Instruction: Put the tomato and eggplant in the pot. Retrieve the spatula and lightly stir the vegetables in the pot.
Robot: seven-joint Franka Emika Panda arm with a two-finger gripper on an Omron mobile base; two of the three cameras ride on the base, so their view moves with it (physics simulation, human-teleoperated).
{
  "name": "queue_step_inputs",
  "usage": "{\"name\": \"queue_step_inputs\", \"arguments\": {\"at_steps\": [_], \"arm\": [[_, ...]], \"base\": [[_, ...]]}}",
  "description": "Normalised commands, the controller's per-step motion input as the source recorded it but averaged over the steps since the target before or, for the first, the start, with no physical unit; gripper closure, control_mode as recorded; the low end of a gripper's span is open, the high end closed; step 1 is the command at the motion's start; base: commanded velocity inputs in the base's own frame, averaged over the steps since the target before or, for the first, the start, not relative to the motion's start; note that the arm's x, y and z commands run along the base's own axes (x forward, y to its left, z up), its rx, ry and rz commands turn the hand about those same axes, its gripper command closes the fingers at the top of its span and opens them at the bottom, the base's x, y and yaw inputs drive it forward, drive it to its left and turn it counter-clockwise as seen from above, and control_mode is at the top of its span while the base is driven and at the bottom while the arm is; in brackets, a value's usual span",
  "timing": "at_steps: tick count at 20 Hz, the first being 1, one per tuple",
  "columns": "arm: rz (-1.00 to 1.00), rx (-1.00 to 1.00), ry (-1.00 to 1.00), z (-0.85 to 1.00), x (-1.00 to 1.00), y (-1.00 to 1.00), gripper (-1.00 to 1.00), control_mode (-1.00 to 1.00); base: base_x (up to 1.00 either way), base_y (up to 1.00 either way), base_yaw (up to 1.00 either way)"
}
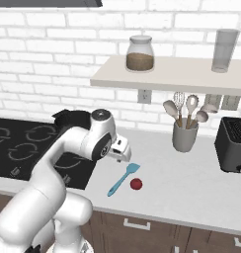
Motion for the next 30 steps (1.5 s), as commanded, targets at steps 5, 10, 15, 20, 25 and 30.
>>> {"name": "queue_step_inputs", "arguments": {"at_steps": [5, 10, 15, 20, 25, 30], "arm": [[-0.05, 0.00, 0.08, 0.00, 0.00, -0.64, -1.00, -1.00], [-0.04, 0.00, 0.06, 0.00, 0.00, -0.51, -1.00, -1.00], [-0.06, 0.00, 0.09, 0.00, 0.00, -0.37, -1.00, -1.00], [-0.02, 0.00, 0.04, -0.06, 0.03, -0.28, -1.00, -1.00], [0.00, 0.00, 0.03, -0.23, 0.01, -0.06, -1.00, -1.00], [0.00, 0.00, 0.09, -0.31, 0.00, -0.01, -1.00, -1.00]], "base": [[0.00, 0.00, 0.00], [0.00, 0.00, 0.00], [0.00, 0.00, 0.00], [0.00, 0.00, 0.00], [0.00, 0.00, 0.00], [0.00, 0.00, 0.00]]}}
